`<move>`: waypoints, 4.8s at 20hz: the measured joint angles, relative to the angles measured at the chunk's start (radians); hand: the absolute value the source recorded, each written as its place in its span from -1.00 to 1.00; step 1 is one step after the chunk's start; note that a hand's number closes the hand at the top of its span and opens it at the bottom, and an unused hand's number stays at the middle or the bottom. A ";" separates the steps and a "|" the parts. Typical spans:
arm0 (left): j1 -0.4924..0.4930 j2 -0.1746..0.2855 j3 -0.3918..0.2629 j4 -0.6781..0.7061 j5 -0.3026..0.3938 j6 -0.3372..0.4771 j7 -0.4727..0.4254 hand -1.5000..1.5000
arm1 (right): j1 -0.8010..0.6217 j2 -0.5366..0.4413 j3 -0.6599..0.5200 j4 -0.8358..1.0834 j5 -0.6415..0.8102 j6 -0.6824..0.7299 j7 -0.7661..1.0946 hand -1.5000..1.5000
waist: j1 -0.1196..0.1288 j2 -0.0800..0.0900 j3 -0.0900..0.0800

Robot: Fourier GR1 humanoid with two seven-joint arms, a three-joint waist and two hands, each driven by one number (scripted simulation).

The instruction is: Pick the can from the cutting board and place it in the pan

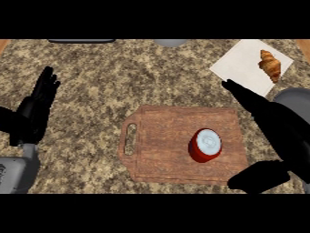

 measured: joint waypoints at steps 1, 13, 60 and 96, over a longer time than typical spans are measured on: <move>0.005 0.001 0.004 -0.022 -0.001 0.002 0.018 0.00 | 0.009 0.010 0.003 0.009 0.009 0.008 -0.006 -1.00 | 0.000 0.000 0.000; 0.002 -0.059 0.023 -0.012 -0.056 -0.017 0.014 0.00 | 0.030 0.136 0.004 0.138 0.092 0.157 -0.100 -1.00 | -0.002 0.000 0.000; -0.014 -0.129 0.127 -0.021 -0.144 -0.107 0.042 0.00 | 0.058 0.374 0.056 0.511 0.594 0.351 -0.392 1.00 | -0.004 -0.005 -0.003; -0.009 -0.139 0.139 -0.009 -0.155 -0.111 0.027 0.00 | 0.020 0.386 -0.294 0.219 0.938 -0.350 0.006 1.00 | -0.013 0.000 0.001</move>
